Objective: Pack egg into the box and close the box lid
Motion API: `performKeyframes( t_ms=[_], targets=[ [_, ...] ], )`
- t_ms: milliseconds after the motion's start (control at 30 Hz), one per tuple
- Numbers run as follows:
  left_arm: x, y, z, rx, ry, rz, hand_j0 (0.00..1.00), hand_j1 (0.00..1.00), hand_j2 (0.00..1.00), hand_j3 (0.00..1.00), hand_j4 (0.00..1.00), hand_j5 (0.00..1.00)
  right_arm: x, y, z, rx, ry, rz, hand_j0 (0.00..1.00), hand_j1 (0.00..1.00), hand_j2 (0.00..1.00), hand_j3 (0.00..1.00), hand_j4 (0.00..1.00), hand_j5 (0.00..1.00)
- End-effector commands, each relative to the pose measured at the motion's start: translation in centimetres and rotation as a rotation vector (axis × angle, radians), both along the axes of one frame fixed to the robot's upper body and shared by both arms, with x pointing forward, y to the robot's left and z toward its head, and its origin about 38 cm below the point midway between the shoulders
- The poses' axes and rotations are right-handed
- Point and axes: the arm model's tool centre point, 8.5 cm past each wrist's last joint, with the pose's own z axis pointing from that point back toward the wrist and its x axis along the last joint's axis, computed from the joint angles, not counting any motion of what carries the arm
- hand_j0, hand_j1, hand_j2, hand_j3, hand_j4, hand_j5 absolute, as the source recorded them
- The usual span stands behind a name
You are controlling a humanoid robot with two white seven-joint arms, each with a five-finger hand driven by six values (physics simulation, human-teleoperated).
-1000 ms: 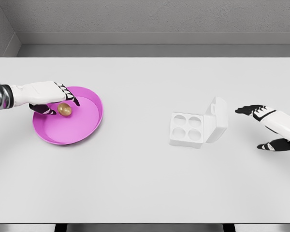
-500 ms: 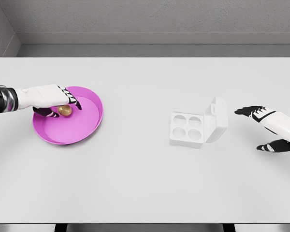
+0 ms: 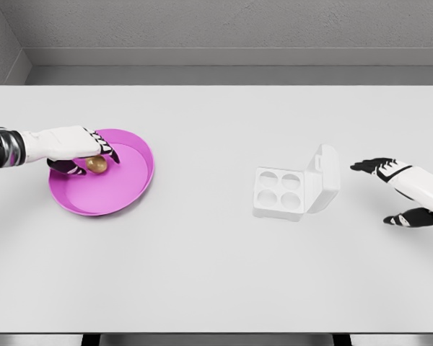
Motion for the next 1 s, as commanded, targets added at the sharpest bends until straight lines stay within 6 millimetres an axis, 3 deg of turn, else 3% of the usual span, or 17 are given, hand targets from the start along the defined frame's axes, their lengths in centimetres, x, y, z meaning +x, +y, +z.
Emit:
performKeyframes(
  t_ms=[0, 200, 433, 967],
  targets=[
    [0.09, 0.36, -0.05, -0.002, 0.003, 0.014, 0.76, 0.76, 0.76, 0.76, 0.76, 0.76, 0.06, -0.04, 0.15, 0.004, -0.002, -0.002, 1.0, 1.0, 1.0, 1.0, 1.0, 1.0],
    [0.12, 0.57, -0.16, 0.006, 0.003, 0.018, 0.76, 0.76, 0.76, 0.76, 0.76, 0.76, 0.08, -0.07, 0.1, 0.006, -0.001, -0.005, 1.0, 1.0, 1.0, 1.0, 1.0, 1.0],
    [0.11, 0.52, -0.14, 0.005, 0.003, 0.017, 0.64, 0.64, 0.64, 0.64, 0.64, 0.64, 0.08, -0.07, 0.1, 0.006, -0.001, -0.005, 1.0, 1.0, 1.0, 1.0, 1.0, 1.0],
    [0.19, -0.14, -0.37, -0.004, 0.004, 0.007, 0.62, 0.62, 0.62, 0.62, 0.62, 0.62, 0.06, -0.05, 0.05, 0.006, 0.001, -0.005, 1.0, 1.0, 1.0, 1.0, 1.0, 1.0]
  ],
)
